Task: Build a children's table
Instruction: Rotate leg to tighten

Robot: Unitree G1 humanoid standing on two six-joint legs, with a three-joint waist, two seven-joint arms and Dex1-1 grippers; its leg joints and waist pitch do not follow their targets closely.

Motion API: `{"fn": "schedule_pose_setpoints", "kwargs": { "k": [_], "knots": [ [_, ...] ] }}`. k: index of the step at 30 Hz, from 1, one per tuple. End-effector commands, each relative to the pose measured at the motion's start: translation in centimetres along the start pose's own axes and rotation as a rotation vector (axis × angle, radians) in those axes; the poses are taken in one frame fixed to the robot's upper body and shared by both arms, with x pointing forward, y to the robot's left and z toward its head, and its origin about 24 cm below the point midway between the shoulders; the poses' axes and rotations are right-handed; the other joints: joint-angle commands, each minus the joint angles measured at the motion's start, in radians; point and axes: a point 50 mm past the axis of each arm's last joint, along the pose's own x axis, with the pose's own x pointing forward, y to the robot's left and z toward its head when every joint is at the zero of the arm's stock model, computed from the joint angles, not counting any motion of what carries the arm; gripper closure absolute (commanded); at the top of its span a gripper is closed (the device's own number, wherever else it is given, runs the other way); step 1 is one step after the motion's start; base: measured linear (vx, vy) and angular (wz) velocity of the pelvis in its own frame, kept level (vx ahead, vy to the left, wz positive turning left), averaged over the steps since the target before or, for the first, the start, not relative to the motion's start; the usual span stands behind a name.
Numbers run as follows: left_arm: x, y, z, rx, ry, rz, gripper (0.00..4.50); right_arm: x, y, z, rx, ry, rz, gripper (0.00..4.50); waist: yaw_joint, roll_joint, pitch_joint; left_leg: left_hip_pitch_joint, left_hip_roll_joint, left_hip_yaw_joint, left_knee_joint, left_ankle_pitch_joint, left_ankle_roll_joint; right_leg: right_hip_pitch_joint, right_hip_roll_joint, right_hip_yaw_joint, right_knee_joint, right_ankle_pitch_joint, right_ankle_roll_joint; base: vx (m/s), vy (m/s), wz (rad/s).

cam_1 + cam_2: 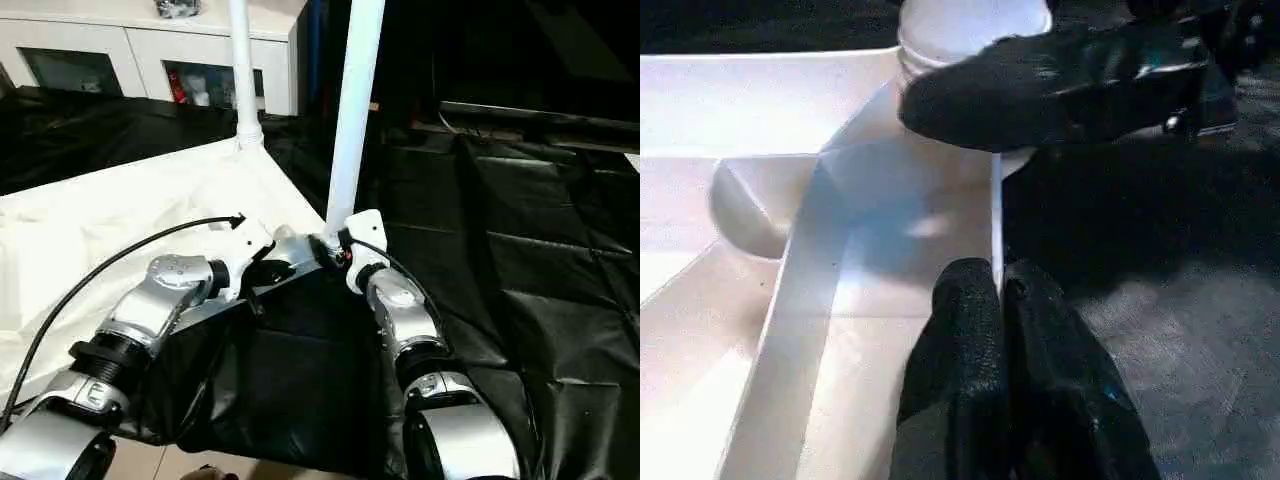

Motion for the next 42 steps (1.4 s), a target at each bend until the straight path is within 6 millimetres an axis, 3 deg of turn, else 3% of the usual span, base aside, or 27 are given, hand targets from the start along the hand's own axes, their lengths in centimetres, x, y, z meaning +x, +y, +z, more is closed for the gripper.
{"fn": "schedule_pose_setpoints", "kwargs": {
  "k": [1,6,16,17,18,20,29,34,36,37,38,39,42],
  "knots": [
    [0.0,-1.0,1.6,0.048,-0.109,-0.13,4.5,0.1,2.0,-0.8,-0.07,0.06,0.217,0.58,0.002,-0.004,-0.058,0.008,0.045,-0.015,-0.068,-0.21,0.052,0.049,-0.09,0.052,-0.077,-0.18,-0.215,0.0,0.0,0.0],
    [-1.3,-0.8,0.8,0.078,-0.075,-0.213,4.5,-1.0,1.3,-0.8,-0.145,0.083,0.368,0.58,0.009,-0.003,-0.06,0.006,0.046,-0.012,-0.063,-0.18,0.072,0.051,-0.087,0.049,-0.072,-0.152,-0.234,0.0,0.0,0.0],
    [-3.7,0.2,-0.2,0.091,-0.032,-0.317,4.5,-3.6,0.8,-0.8,-0.18,0.124,0.694,0.58,0.025,-0.001,-0.06,0.013,0.054,-0.01,-0.062,-0.191,0.077,0.046,-0.085,0.049,-0.066,-0.137,-0.252,0.0,0.0,0.0],
    [-3.9,0.2,-0.3,0.087,-0.034,-0.339,4.5,-3.7,0.8,-0.7,-0.174,0.125,0.722,0.74,0.026,-0.001,-0.061,0.011,0.053,-0.01,-0.062,-0.189,0.077,0.048,-0.086,0.048,-0.065,-0.135,-0.255,0.0,0.0,0.0],
    [-4.0,0.1,-0.3,0.082,-0.033,-0.362,4.5,-3.9,0.8,-0.7,-0.168,0.13,0.747,0.74,0.026,-0.009,-0.06,0.011,0.053,-0.01,-0.062,-0.185,0.08,0.049,-0.084,0.048,-0.065,-0.134,-0.254,0.0,0.0,0.0],
    [-4.2,-0.1,-0.5,0.077,-0.028,-0.397,4.5,-4.1,1.0,-0.8,-0.17,0.14,0.78,0.93,0.029,-0.005,-0.061,0.01,0.054,-0.011,-0.062,-0.177,0.082,0.048,-0.088,0.048,-0.064,-0.133,-0.254,0.0,0.0,0.0],
    [-4.5,-0.5,-0.9,0.073,-0.015,-0.428,4.5,-4.1,2.0,-1.3,-0.147,0.136,0.816,1.7,0.029,-0.006,-0.06,0.012,0.053,-0.011,-0.063,-0.183,0.066,0.047,-0.087,0.049,-0.066,-0.161,-0.247,0.0,0.0,0.0],
    [-4.0,0.0,-0.7,0.089,-0.009,-0.335,4.5,-3.6,2.0,-1.5,-0.117,0.123,0.721,1.78,0.029,-0.005,-0.06,0.012,0.054,-0.011,-0.064,-0.178,0.066,0.046,-0.086,0.048,-0.065,-0.151,-0.247,0.0,0.0,0.0],
    [-3.2,0.6,-0.3,0.075,-0.021,-0.227,4.5,-2.5,1.7,-1.5,-0.096,0.104,0.542,1.79,0.026,-0.006,-0.056,0.014,0.053,-0.012,-0.067,-0.2,0.053,0.043,-0.088,0.05,-0.071,-0.192,-0.239,0.0,0.0,0.0],
    [-2.8,0.8,0.0,0.061,-0.035,-0.17,4.5,-1.9,1.5,-1.5,-0.074,0.092,0.433,1.79,0.02,-0.006,-0.053,0.02,0.05,-0.015,-0.071,-0.238,0.02,0.04,-0.093,0.051,-0.08,-0.278,-0.221,0.0,0.0,0.0],
    [-2.8,0.8,0.0,0.061,-0.035,-0.17,4.5,-1.9,1.5,-1.5,-0.074,0.092,0.433,1.8,0.019,-0.006,-0.052,0.021,0.048,-0.016,-0.073,-0.25,0.013,0.041,-0.093,0.051,-0.084,-0.31,-0.212,0.0,0.0,0.0],
    [-2.1,0.9,0.5,0.049,-0.049,-0.117,4.5,-1.2,1.6,-1.5,-0.047,0.078,0.314,1.8,0.019,-0.007,-0.053,0.02,0.048,-0.016,-0.072,-0.254,0.007,0.042,-0.094,0.052,-0.088,-0.342,-0.192,0.0,0.0,0.0],
    [-0.8,0.6,1.2,0.026,-0.067,-0.051,4.5,-0.1,2.1,-1.7,0.006,0.075,0.172,1.8,0.011,-0.007,-0.054,0.019,0.049,-0.018,-0.075,-0.253,-0.006,0.039,-0.092,0.053,-0.087,-0.333,-0.181,0.0,0.0,0.0]
  ]
}}
